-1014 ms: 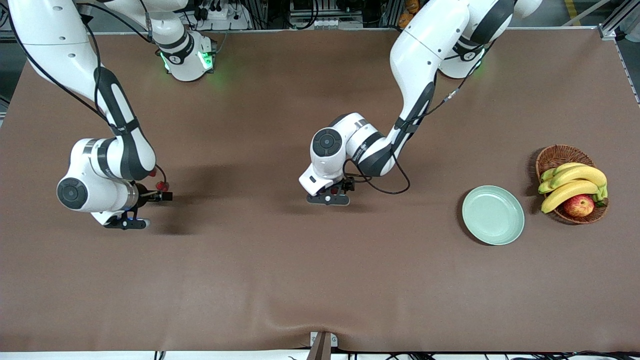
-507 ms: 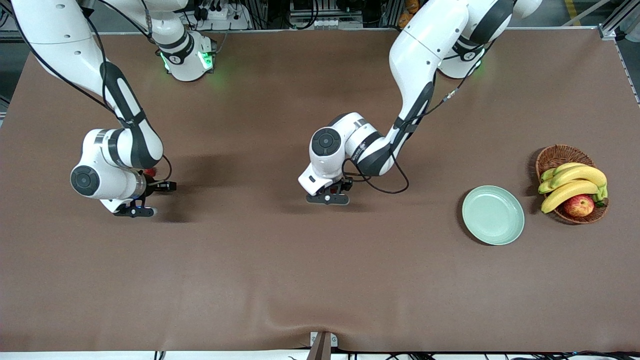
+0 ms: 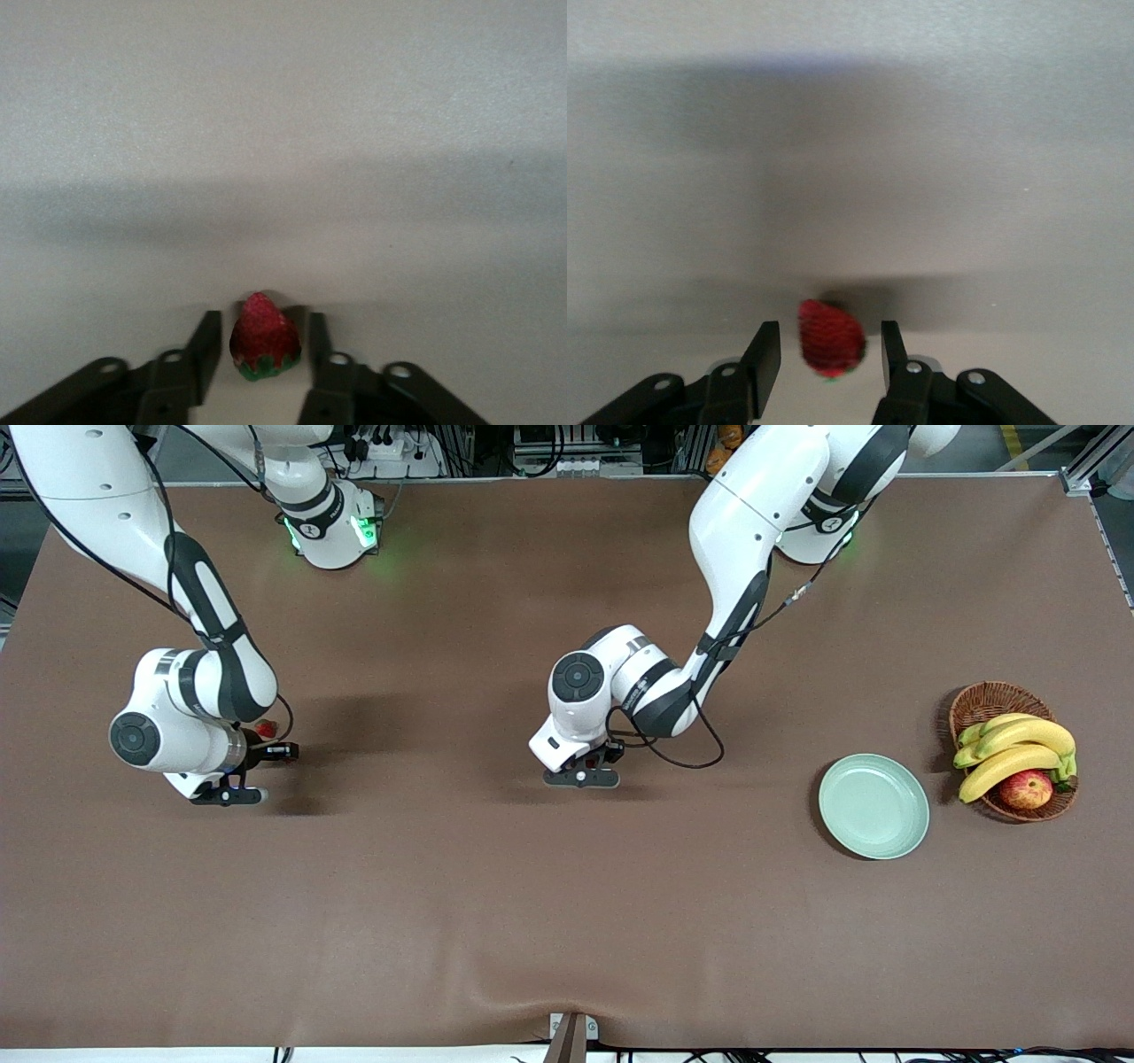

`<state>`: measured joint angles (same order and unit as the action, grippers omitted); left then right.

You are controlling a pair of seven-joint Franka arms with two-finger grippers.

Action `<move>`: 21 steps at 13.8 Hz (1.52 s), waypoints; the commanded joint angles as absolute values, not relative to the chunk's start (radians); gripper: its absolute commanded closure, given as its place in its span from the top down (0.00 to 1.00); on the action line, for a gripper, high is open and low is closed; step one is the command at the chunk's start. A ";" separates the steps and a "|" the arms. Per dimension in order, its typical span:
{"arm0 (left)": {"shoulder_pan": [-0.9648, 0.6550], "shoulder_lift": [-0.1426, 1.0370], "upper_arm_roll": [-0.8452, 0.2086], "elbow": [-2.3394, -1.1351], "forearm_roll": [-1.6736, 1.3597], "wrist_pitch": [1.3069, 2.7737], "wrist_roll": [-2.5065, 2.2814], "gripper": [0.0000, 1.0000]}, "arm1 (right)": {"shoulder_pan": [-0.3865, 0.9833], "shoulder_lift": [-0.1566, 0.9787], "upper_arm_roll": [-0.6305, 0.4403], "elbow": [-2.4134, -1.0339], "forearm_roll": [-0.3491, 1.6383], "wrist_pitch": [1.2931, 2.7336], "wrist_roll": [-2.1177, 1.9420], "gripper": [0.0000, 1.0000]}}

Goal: Collect all strawberries into plate

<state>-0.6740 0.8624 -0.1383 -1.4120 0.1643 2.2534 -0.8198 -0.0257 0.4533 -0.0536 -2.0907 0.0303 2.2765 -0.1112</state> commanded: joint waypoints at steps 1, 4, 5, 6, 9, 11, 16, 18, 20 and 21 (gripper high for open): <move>-0.686 0.874 -0.130 -1.394 0.193 2.263 -0.856 0.00 | -0.045 0.420 -0.037 -2.135 0.003 2.299 -0.123 0.38; -0.683 0.865 -0.129 -1.394 0.193 2.261 -0.859 0.00 | -0.040 0.422 -0.035 -2.134 0.003 2.302 -0.121 0.11; -0.675 0.855 -0.129 -1.394 0.192 2.255 -0.871 0.00 | -0.035 0.422 -0.034 -2.134 0.003 2.303 -0.120 0.03; -0.655 0.838 -0.124 -1.400 0.193 2.247 -0.921 0.00 | -0.035 0.420 -0.034 -2.132 0.003 2.299 -0.118 0.00; -0.537 0.769 -0.114 -1.419 0.195 2.163 -1.011 0.00 | -0.032 0.403 -0.028 -2.099 0.011 2.249 -0.106 0.00; -0.407 0.735 -0.115 -1.419 0.196 2.109 -1.008 0.00 | -0.032 0.397 -0.023 -2.012 0.020 2.134 -0.103 0.00; -0.129 0.586 -0.123 -1.569 0.196 2.062 -0.857 0.00 | 0.053 0.399 0.009 -1.809 0.083 1.912 0.150 0.00; -0.054 0.554 -0.123 -1.633 0.196 2.062 -0.757 0.00 | 0.125 0.399 0.012 -1.761 0.118 1.873 0.295 0.00; 0.018 0.560 -0.123 -1.669 0.198 2.078 -0.671 0.00 | 0.220 0.406 0.012 -1.726 0.170 1.871 0.501 0.00; 0.047 0.563 -0.123 -1.681 0.198 2.103 -0.625 0.00 | 0.271 0.407 0.011 -1.708 0.211 1.873 0.596 0.00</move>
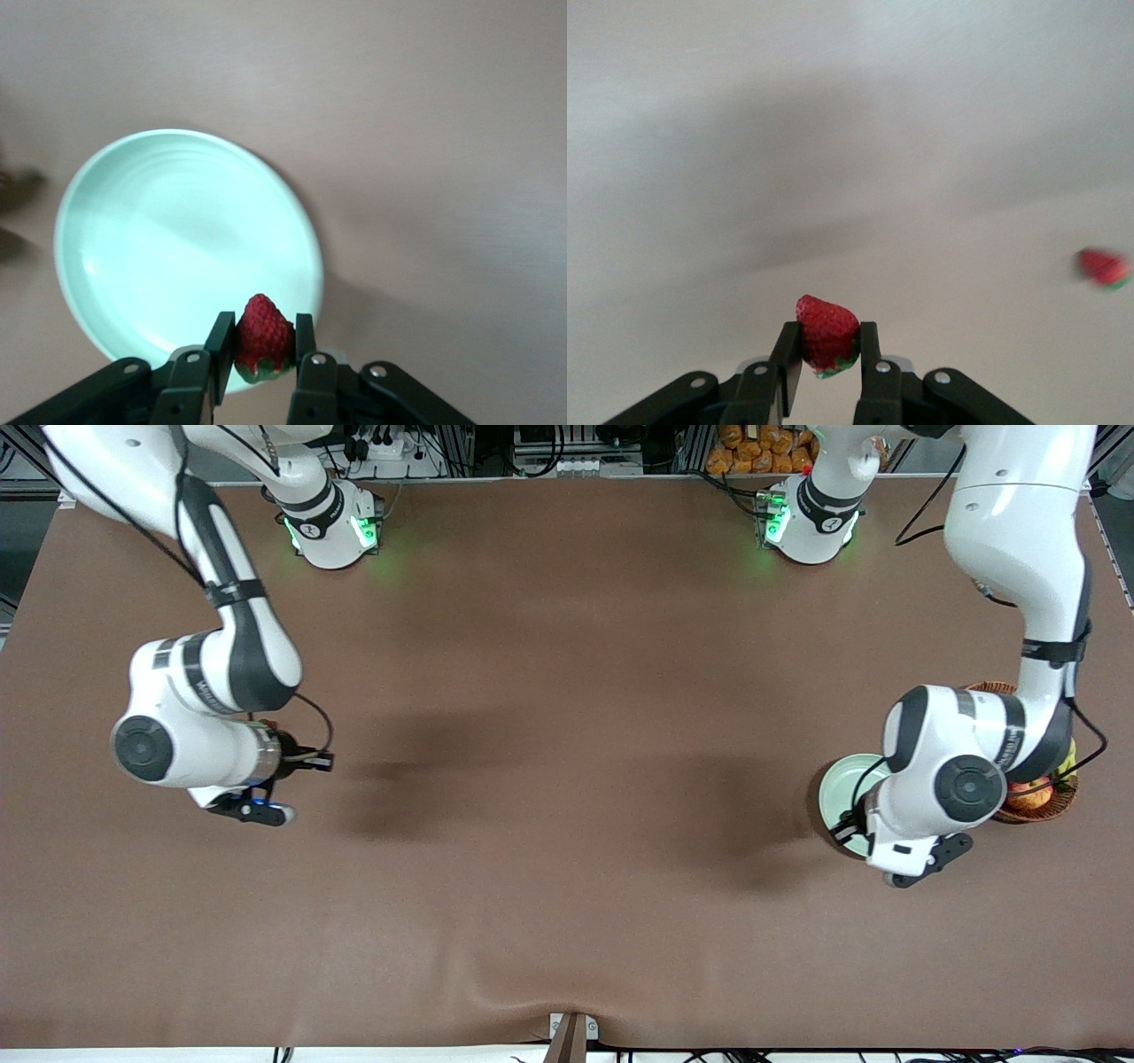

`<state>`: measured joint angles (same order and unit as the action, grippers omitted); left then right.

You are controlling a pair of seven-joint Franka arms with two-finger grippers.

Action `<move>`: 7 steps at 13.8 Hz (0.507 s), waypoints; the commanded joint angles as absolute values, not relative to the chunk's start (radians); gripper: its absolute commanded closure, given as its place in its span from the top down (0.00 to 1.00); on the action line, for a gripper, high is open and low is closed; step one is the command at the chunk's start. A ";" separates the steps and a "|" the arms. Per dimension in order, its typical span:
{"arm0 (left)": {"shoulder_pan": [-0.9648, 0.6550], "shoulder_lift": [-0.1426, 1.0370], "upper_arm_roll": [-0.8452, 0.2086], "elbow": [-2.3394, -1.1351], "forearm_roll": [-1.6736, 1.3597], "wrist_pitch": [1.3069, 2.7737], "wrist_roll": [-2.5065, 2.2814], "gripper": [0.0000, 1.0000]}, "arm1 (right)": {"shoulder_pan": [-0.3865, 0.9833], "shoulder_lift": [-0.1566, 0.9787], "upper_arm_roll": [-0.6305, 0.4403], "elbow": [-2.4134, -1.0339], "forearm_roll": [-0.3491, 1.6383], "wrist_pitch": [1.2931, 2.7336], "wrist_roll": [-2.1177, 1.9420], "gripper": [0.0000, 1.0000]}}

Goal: Collect all strawberries into plate

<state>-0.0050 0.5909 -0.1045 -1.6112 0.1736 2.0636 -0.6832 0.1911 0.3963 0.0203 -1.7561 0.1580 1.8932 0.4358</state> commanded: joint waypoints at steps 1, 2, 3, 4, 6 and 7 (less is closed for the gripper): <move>0.064 0.566 -0.123 -1.695 0.198 2.118 -0.585 0.00 | 0.313 0.410 0.011 -1.692 0.233 1.881 0.686 0.00; 0.077 0.574 -0.123 -1.698 0.196 2.125 -0.559 0.00 | 0.352 0.419 0.011 -1.674 0.236 1.884 0.769 0.00; 0.083 0.593 -0.123 -1.694 0.198 2.126 -0.539 0.00 | 0.388 0.435 0.011 -1.654 0.238 1.899 0.843 0.00; 0.084 0.606 -0.121 -1.694 0.196 2.137 -0.531 0.00 | 0.426 0.448 0.011 -1.649 0.238 1.929 0.915 0.00; 0.084 0.632 -0.120 -1.697 0.198 2.157 -0.529 0.00 | 0.486 0.478 0.012 -1.649 0.244 2.006 1.018 0.00; 0.084 0.632 -0.121 -1.697 0.196 2.157 -0.529 0.09 | 0.517 0.497 0.012 -1.649 0.273 2.049 1.072 0.00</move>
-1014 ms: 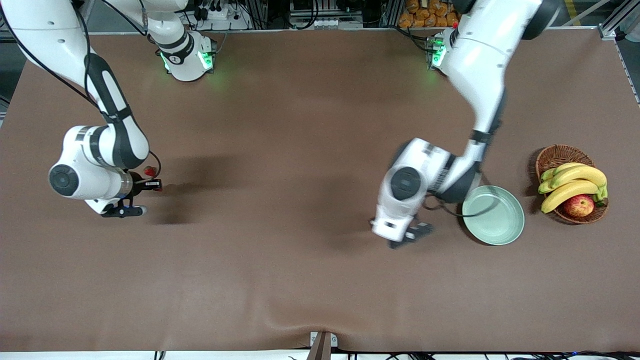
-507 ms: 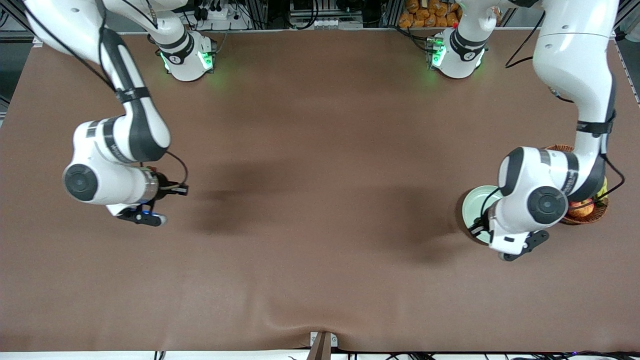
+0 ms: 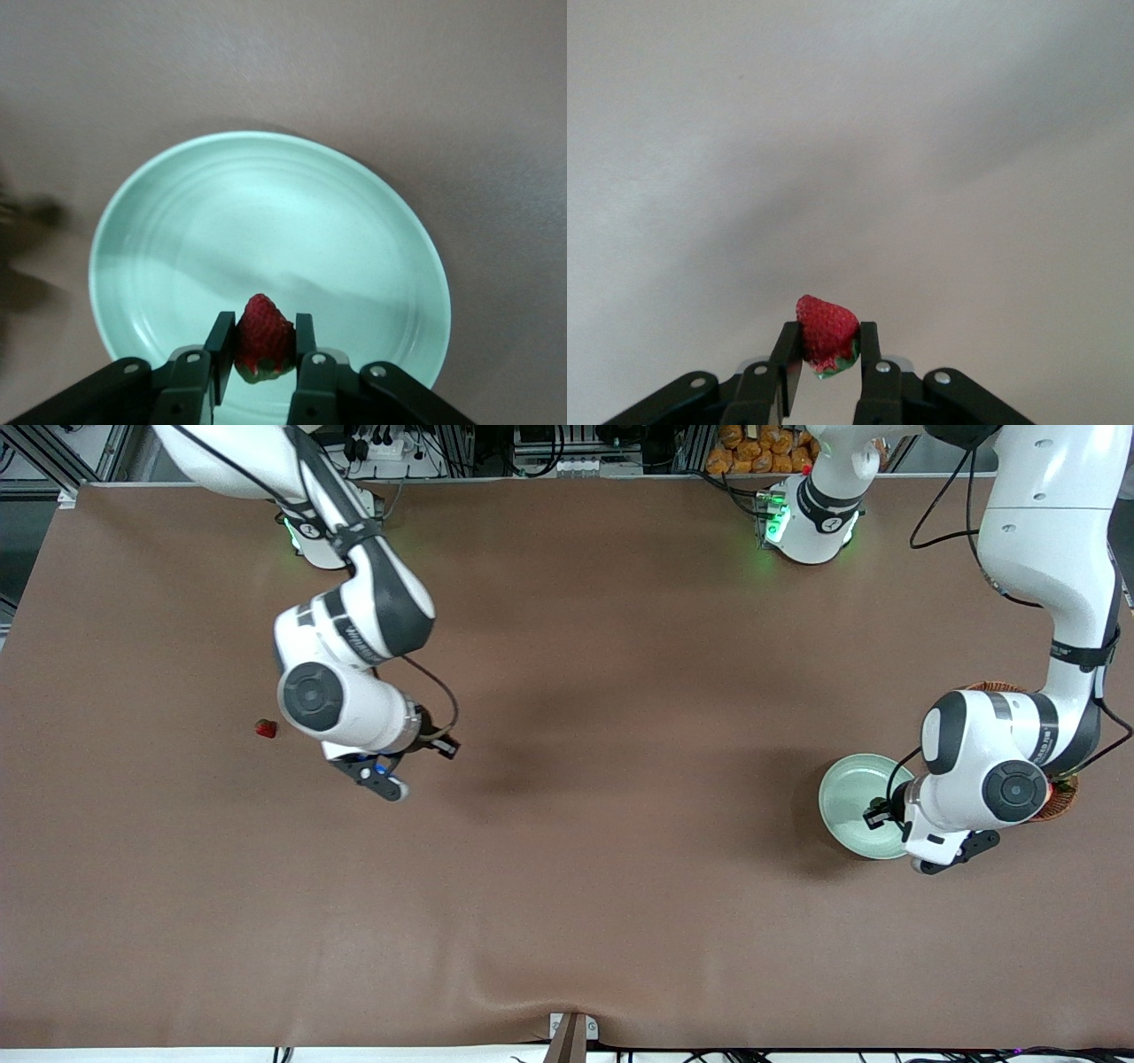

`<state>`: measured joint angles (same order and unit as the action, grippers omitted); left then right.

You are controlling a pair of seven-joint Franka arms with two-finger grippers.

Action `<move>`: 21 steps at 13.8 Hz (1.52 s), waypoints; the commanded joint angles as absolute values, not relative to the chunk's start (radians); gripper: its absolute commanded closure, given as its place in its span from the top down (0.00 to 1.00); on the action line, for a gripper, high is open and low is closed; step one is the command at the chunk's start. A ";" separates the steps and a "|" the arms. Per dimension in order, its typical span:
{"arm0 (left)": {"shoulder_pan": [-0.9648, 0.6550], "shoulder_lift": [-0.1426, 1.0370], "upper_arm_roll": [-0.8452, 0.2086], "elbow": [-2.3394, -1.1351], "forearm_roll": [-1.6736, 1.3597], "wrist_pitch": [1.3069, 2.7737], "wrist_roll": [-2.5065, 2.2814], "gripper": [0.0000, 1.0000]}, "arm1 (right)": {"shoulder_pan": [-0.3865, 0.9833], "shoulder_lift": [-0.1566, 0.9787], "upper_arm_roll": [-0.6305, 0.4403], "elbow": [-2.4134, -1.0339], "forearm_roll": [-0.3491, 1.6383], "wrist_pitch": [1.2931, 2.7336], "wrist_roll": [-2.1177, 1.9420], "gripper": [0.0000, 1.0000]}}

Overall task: Collect all strawberries into plate
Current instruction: 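Carry the second strawberry to mid-table and release it with the right gripper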

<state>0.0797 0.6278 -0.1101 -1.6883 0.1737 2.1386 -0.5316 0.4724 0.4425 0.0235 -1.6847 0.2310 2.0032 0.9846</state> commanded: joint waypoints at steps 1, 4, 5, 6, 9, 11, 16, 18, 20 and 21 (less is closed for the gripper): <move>0.086 0.634 -0.121 -1.697 0.196 2.157 -0.529 0.69 | 0.553 0.509 0.011 -1.649 0.306 2.087 1.118 0.00; 0.091 0.634 -0.121 -1.697 0.196 2.157 -0.525 1.00 | 0.622 0.522 0.011 -1.643 0.412 2.123 1.202 0.00; 0.089 0.632 -0.121 -1.694 0.196 2.157 -0.525 1.00 | 0.638 0.532 0.011 -1.631 0.420 2.131 1.235 0.00; 0.090 0.621 -0.123 -1.690 0.195 2.157 -0.526 1.00 | 0.649 0.555 0.011 -1.614 0.420 2.153 1.279 0.00; 0.083 0.583 -0.129 -1.690 0.195 2.148 -0.526 1.00 | 0.734 0.674 0.005 -1.531 0.407 2.252 1.397 0.00; 0.075 0.569 -0.149 -1.692 0.195 2.146 -0.543 1.00 | 0.759 0.738 0.005 -1.505 0.373 2.307 1.425 0.00; 0.068 0.560 -0.235 -1.695 0.195 2.145 -0.583 1.00 | 0.787 0.819 0.005 -1.502 0.365 2.414 1.457 0.06; 0.031 0.558 -0.239 -1.695 0.195 2.145 -0.610 1.00 | 0.790 0.833 0.003 -1.480 0.362 2.425 1.480 0.86; -0.007 0.566 -0.239 -1.692 0.195 2.146 -0.640 1.00 | 0.779 0.819 0.000 -1.439 0.357 2.369 1.488 1.00; -0.018 0.565 -0.241 -1.690 0.190 2.148 -0.646 1.00 | 0.773 0.810 -0.014 -1.409 0.350 2.288 1.486 1.00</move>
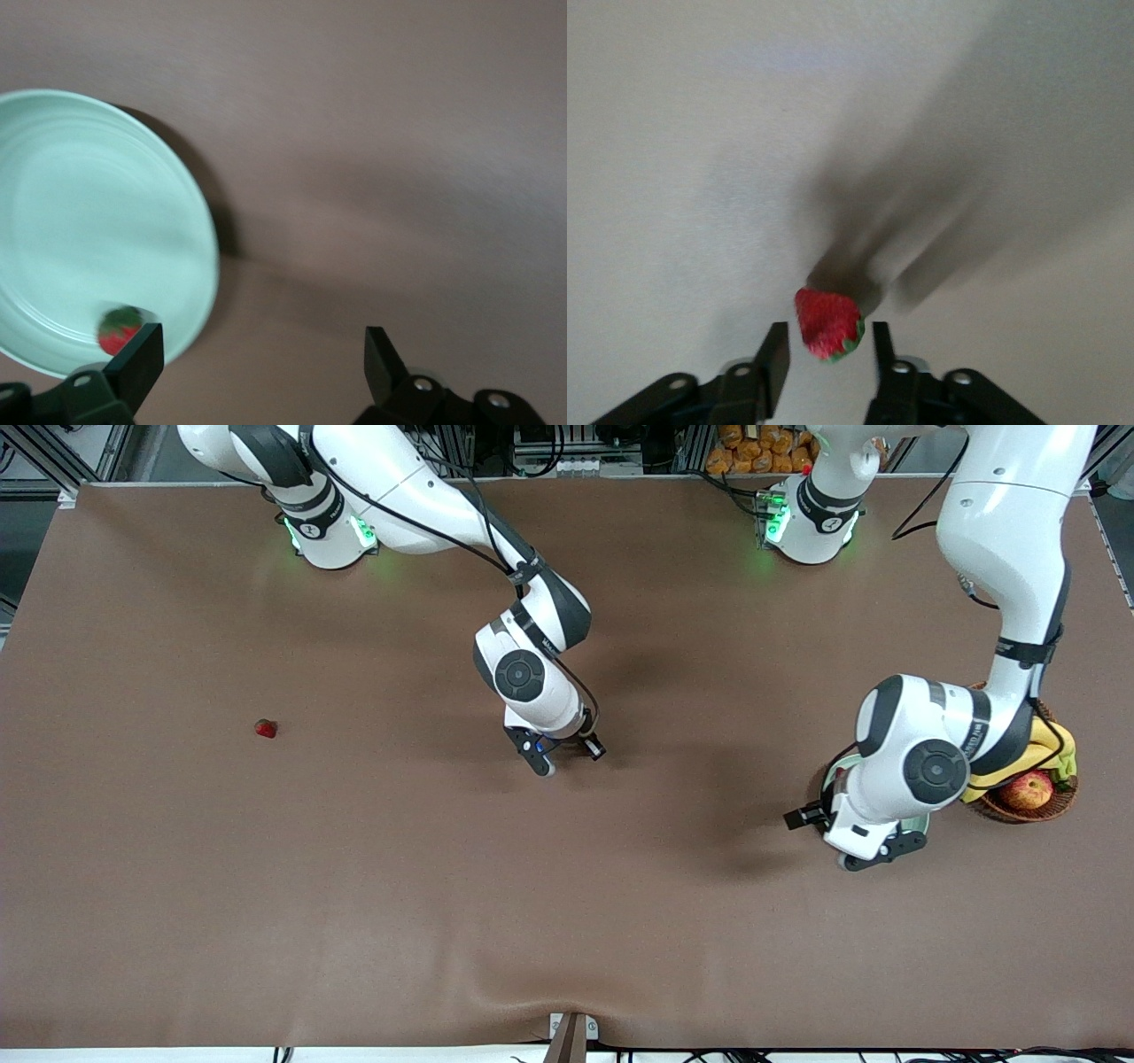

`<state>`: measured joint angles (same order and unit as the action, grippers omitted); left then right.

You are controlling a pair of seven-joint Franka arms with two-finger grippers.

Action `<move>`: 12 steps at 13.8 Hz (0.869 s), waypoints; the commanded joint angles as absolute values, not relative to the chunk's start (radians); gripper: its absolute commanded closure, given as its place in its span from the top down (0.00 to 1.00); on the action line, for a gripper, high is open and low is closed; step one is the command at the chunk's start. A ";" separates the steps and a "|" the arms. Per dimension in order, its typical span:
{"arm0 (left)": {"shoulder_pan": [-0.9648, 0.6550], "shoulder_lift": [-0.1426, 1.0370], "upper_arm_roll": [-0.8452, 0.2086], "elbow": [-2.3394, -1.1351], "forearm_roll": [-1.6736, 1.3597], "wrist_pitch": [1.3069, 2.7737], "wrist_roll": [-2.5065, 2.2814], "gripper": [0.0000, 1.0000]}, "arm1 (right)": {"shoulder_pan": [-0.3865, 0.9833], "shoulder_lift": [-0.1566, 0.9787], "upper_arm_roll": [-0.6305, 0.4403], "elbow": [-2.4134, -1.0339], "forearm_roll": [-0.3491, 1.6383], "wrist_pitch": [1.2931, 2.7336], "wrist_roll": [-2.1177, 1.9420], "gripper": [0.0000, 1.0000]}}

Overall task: Collect all strawberries into plate
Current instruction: 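Carry the second strawberry to mid-table and release it with the right gripper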

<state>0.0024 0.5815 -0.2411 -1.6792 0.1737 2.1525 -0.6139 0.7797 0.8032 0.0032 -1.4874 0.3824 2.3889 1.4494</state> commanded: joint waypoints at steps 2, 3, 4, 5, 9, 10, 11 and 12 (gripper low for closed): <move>-0.028 0.563 -0.265 -1.689 0.181 2.148 -0.650 1.00 | 0.749 0.798 -0.044 -1.323 0.350 2.106 1.476 1.00; -0.028 0.564 -0.284 -1.689 0.181 2.148 -0.650 1.00 | 0.724 0.789 -0.052 -1.298 0.350 2.044 1.467 1.00; -0.029 0.565 -0.300 -1.687 0.179 2.148 -0.652 1.00 | 0.698 0.767 -0.051 -1.293 0.350 2.010 1.430 1.00; -0.032 0.566 -0.325 -1.687 0.181 2.148 -0.672 1.00 | 0.672 0.749 -0.049 -1.293 0.353 1.997 1.363 1.00; -0.168 0.607 -0.368 -1.635 0.192 2.158 -0.733 1.00 | 0.640 0.688 -0.098 -1.304 0.348 1.872 1.192 1.00; -0.220 0.632 -0.367 -1.611 0.195 2.161 -0.738 1.00 | 0.618 0.680 -0.112 -1.307 0.348 1.849 1.139 1.00; -0.276 0.653 -0.367 -1.592 0.193 2.161 -0.744 1.00 | 0.598 0.677 -0.120 -1.308 0.347 1.847 1.102 1.00; -0.332 0.676 -0.358 -1.573 0.192 2.161 -0.745 1.00 | 0.571 0.673 -0.132 -1.312 0.344 1.848 1.053 1.00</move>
